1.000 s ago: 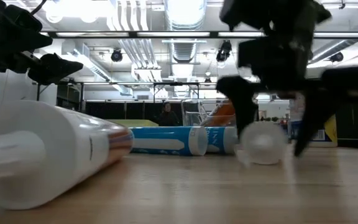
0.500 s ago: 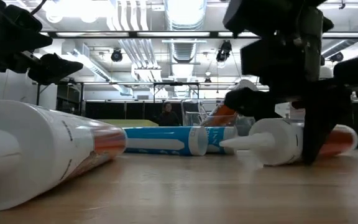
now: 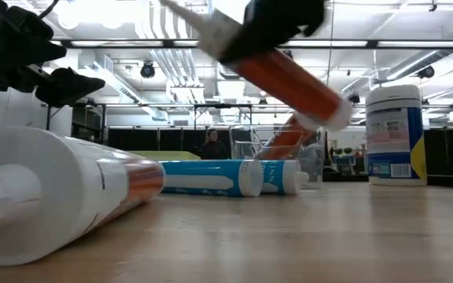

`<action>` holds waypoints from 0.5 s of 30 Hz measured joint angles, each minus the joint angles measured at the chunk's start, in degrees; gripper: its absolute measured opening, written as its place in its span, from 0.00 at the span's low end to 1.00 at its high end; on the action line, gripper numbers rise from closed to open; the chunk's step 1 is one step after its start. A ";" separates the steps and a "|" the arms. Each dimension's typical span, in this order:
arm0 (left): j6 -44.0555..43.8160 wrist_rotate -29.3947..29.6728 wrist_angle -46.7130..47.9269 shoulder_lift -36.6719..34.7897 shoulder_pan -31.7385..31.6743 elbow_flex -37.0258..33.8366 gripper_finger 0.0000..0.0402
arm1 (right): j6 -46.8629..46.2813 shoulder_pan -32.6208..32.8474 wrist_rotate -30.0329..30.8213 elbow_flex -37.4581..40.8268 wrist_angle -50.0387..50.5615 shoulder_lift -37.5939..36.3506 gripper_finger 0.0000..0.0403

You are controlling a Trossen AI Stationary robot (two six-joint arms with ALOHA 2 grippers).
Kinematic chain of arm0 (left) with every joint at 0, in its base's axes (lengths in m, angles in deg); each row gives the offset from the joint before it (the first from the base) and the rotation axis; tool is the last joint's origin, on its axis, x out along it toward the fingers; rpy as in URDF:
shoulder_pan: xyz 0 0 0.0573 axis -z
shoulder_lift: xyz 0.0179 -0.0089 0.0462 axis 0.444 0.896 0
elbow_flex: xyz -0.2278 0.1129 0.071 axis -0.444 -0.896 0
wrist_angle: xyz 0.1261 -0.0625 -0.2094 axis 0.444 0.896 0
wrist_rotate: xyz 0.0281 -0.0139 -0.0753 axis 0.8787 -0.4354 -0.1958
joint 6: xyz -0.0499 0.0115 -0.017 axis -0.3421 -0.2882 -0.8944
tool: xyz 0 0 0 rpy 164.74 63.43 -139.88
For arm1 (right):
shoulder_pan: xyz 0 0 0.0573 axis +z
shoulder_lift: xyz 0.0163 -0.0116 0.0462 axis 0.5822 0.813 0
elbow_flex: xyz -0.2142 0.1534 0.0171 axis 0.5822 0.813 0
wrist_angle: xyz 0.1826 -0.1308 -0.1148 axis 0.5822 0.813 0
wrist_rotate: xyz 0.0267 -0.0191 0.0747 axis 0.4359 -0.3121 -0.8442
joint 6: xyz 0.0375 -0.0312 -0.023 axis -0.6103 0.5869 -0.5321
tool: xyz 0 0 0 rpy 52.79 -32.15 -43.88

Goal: Pick & place silicon tubes, Sealant and Lysol wipes
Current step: Put the right orange sealant into the transparent bin

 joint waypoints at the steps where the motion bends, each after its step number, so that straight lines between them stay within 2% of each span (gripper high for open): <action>1: 0.01 0.02 0.00 -0.01 0.00 0.00 0.99 | 1.30 0.41 3.23 2.71 -6.51 -0.93 0.48; 3: -0.01 0.00 0.00 0.01 -0.01 0.00 0.99 | 5.41 1.31 7.15 9.83 -26.55 -2.72 0.48; 7: 0.01 -0.01 0.00 0.00 0.00 0.00 0.99 | 13.78 1.64 6.83 23.89 -71.11 -3.90 0.48; 9: 0.00 0.00 0.04 -0.01 0.01 0.00 0.99 | 16.70 0.85 8.22 29.32 -87.37 -3.28 0.48; 11: 0.00 0.01 0.04 0.01 0.00 0.00 0.99 | 16.47 -0.60 9.99 33.38 -97.44 -2.96 0.48; 15: 0.01 0.00 0.02 -0.01 -0.01 0.00 0.99 | 11.68 -4.35 9.92 36.64 -97.33 -3.53 0.48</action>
